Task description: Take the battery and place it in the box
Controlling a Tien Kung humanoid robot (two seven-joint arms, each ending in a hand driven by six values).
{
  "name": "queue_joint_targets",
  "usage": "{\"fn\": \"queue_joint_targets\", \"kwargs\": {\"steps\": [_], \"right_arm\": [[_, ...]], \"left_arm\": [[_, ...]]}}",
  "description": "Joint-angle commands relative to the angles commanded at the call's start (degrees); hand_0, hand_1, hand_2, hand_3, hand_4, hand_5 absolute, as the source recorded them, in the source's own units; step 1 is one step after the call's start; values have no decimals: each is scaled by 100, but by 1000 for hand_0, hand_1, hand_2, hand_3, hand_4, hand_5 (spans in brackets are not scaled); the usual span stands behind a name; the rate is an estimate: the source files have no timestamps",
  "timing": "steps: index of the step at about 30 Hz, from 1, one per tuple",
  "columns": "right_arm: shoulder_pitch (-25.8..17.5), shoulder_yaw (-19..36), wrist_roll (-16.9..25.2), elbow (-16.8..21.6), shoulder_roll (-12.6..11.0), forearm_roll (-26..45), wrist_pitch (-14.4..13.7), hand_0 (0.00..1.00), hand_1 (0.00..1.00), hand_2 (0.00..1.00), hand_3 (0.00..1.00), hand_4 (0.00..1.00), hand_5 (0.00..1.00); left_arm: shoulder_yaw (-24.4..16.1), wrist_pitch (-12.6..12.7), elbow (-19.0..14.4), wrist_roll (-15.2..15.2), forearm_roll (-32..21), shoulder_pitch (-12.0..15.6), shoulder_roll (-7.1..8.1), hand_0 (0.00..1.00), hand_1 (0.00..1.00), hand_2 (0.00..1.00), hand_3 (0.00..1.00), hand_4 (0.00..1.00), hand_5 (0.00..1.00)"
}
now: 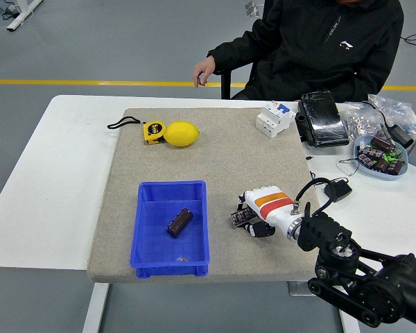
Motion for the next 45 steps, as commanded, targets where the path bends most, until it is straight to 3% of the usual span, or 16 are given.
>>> {"fn": "queue_joint_targets", "kwargs": {"steps": [14,22,45], "right_arm": [[28,44,37,-15,-14,14,67,298,442,529,541,848,271],[20,29,96,9,-20,-4,-109,226,408,485,494,799,269],[-15,-68,203,-124,89,60,-333,218,396,467,481,748,272]], "left_arm": [[7,-2,-3,9,-21,-16,3,733,689,651,583,628,545],[-10,-4,0,10,-9,-6,9,731,689,650,583,629,547],[59,4,2,-12,-102,-27,-14,733,689,650,583,629,547]]}}
